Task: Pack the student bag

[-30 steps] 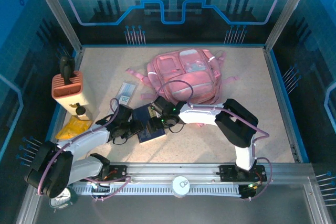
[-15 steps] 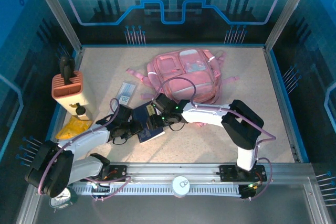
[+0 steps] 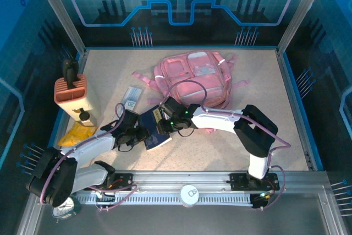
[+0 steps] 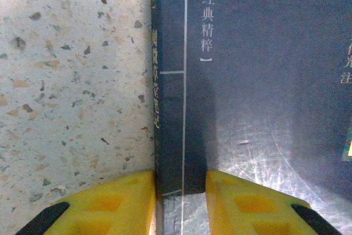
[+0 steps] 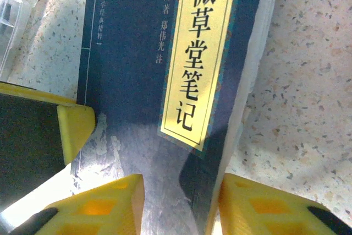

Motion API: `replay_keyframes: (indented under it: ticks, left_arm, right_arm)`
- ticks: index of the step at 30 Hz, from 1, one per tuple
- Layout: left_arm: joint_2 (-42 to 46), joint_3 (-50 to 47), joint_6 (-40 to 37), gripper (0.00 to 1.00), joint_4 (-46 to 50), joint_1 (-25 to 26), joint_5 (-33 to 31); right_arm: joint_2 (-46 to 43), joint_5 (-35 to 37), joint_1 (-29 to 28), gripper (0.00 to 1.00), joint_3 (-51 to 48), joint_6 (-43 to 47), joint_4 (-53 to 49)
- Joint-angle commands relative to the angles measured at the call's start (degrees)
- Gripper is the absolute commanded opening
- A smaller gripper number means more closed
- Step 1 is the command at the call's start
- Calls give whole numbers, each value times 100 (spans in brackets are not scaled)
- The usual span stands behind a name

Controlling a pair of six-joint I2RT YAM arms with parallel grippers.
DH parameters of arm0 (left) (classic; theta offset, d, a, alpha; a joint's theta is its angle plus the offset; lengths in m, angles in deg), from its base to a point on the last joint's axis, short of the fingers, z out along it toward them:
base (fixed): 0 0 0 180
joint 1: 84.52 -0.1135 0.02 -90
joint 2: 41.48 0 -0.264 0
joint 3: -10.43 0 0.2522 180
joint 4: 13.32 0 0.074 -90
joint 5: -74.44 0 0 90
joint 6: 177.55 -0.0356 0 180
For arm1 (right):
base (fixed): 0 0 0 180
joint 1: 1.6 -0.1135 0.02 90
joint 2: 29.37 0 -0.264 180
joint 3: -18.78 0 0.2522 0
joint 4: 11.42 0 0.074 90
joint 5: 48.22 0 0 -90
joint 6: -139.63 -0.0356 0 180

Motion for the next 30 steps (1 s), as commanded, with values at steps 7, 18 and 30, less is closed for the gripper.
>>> replay_keyframes:
  ticks: [7, 18, 30]
  left_arm:
    - [-161, 7, -30, 32, 125, -4, -91]
    - [-25, 68, -54, 37, 204, -11, -140]
    - [814, 908, -661, 59, 1342, -180, -411]
  right_arm:
    - [-295, -402, -34, 25, -101, -47, 192]
    - [-494, -508, -30, 4, -180, -105, 349]
    - [-1557, -265, 139, 0, -669, -281, 535]
